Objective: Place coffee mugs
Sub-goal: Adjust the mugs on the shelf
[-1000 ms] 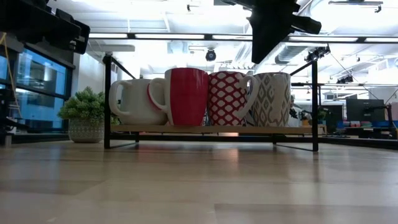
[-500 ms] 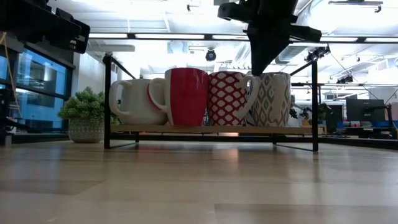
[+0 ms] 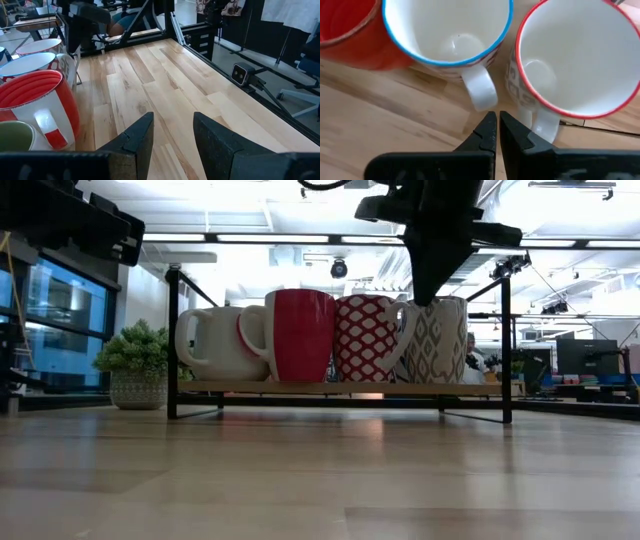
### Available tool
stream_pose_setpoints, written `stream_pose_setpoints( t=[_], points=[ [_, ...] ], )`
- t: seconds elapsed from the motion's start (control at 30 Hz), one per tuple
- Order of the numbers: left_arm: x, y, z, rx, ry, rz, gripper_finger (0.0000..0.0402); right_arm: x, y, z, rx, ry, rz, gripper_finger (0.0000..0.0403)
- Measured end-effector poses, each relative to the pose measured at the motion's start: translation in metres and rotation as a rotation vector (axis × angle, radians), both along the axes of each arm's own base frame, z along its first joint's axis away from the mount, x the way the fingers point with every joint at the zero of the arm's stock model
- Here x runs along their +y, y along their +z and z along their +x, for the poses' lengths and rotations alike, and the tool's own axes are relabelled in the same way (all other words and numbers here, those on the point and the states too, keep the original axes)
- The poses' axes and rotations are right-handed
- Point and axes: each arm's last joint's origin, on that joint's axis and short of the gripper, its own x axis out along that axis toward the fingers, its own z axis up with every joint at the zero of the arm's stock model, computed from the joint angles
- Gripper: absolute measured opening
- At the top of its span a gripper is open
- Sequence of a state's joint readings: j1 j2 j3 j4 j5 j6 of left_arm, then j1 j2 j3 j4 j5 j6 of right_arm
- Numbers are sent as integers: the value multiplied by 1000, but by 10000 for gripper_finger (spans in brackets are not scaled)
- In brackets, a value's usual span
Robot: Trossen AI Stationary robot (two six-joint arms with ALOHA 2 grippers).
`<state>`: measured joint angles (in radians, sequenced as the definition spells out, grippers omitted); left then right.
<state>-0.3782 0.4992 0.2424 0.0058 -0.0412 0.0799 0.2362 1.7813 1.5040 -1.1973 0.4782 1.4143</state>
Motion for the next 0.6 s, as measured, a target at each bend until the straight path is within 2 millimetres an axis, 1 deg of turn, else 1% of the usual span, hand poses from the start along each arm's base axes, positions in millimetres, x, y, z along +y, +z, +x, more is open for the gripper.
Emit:
stream_pose_setpoints(
  t=[0.33, 0.6],
  points=[
    [0, 0, 0, 0, 0, 0, 129, -13, 0, 1, 21, -15, -12, 0],
    [0, 0, 0, 0, -1, 1, 129, -14, 0, 1, 26, -6, -17, 0]
  ],
)
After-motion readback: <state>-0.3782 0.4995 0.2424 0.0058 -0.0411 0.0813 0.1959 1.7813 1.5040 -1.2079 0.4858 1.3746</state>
